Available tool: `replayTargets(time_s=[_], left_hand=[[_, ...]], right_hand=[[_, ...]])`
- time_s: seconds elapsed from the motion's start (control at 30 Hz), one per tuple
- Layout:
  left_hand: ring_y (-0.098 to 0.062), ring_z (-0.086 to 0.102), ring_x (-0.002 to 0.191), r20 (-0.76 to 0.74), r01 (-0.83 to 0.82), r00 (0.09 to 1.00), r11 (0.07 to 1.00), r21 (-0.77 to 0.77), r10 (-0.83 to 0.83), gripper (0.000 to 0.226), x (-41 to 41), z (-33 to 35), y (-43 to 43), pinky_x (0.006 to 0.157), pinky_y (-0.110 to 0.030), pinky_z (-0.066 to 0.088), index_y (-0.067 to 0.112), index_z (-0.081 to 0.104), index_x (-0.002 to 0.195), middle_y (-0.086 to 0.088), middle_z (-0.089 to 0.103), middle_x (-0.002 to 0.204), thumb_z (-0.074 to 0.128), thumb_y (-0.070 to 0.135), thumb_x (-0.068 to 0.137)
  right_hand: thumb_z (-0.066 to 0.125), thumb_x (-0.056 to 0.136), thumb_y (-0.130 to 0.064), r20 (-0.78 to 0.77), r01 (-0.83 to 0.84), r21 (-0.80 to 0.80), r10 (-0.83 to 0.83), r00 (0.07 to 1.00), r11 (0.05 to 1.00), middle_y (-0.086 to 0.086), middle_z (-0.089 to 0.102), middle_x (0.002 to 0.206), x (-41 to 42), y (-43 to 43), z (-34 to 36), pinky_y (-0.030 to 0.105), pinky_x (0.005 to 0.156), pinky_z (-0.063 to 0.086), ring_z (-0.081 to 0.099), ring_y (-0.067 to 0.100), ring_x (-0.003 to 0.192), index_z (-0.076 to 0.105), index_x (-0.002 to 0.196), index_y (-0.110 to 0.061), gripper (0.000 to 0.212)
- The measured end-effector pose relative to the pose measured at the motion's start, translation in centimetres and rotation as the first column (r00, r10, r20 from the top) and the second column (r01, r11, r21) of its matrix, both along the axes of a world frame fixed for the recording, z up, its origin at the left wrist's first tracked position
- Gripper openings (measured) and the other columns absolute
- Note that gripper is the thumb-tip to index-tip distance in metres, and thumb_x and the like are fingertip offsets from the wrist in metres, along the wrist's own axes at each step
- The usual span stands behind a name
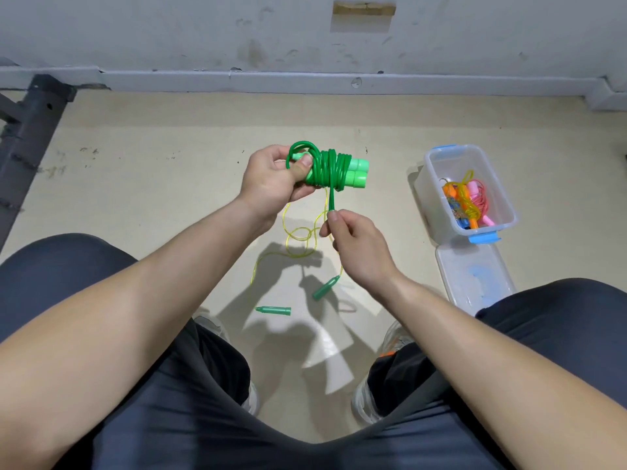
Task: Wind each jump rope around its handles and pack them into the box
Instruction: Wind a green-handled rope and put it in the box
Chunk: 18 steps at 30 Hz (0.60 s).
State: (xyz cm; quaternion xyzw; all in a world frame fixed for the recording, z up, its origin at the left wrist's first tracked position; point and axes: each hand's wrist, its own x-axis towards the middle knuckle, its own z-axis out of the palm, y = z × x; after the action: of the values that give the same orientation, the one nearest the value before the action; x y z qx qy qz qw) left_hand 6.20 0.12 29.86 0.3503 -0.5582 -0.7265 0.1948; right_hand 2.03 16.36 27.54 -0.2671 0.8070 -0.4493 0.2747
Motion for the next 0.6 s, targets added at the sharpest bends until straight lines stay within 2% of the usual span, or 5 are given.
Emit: replayTargets(time_s=[0.2,0.27,0.37,0.47,0.6], left_hand=[[-0.013,0.073,0.073,-0.071,0.246,0.969,0.955,0.166,-0.238,0.007,0.5,0.8,-0.2,0.07,-0.026,0.06,0.007,0.061,0.101,-0.004,0.072,0.084,0.054,0.007,0.102],[-0.013,0.072,0.072,-0.076,0.402,0.916,0.905,0.137,-0.395,0.005,1.0,1.1,-0.9,0.07,-0.025,0.06,0.007,0.059,0.101,-0.002,0.072,0.081,0.055,0.005,0.101],[-0.014,0.069,0.065,-0.03,0.57,0.821,0.818,0.075,-0.57,0.012,1.4,1.2,-1.7,0.069,-0.027,0.06,0.008,0.057,0.098,-0.002,0.071,0.074,0.063,0.011,0.088],[-0.015,0.065,0.057,0.094,0.672,0.74,0.739,-0.047,-0.666,0.013,1.6,1.2,-2.1,0.073,-0.036,0.063,0.01,0.055,0.092,0.0,0.07,0.068,0.064,0.015,0.083],[-0.014,0.066,0.058,0.199,0.684,0.729,0.713,-0.156,-0.655,0.013,1.6,1.1,-2.3,0.069,-0.032,0.062,0.011,0.056,0.091,0.001,0.07,0.067,0.066,0.003,0.093]], right_hand=[[0.061,0.1,-0.033,0.103,-0.205,0.027,0.201,0.974,0.978,-0.008,0.055,0.065,-4.2,0.6,1.0,0.028,0.063,0.037,0.045,0.008,0.059,0.071,0.072,-0.023,0.031],[0.07,0.094,-0.013,0.171,-0.221,-0.037,0.224,0.959,0.974,-0.005,0.066,0.077,-6.1,1.1,1.7,0.019,0.07,0.045,0.054,0.001,0.065,0.073,0.081,-0.019,0.014],[0.072,0.088,0.0,0.108,-0.324,-0.002,0.322,0.941,0.946,-0.006,0.066,0.076,-8.2,1.9,2.0,0.021,0.072,0.044,0.054,0.001,0.073,0.074,0.085,-0.006,0.007],[0.068,0.093,-0.003,0.069,-0.399,0.101,0.394,0.917,0.911,-0.018,0.066,0.063,-8.6,2.2,2.5,0.012,0.061,0.04,0.052,-0.005,0.06,0.072,0.079,-0.016,0.019],[0.07,0.094,-0.019,0.002,-0.368,0.229,0.378,0.926,0.901,-0.013,0.072,0.075,-9.1,2.4,3.4,0.025,0.074,0.047,0.059,0.001,0.072,0.073,0.079,-0.029,0.018]])
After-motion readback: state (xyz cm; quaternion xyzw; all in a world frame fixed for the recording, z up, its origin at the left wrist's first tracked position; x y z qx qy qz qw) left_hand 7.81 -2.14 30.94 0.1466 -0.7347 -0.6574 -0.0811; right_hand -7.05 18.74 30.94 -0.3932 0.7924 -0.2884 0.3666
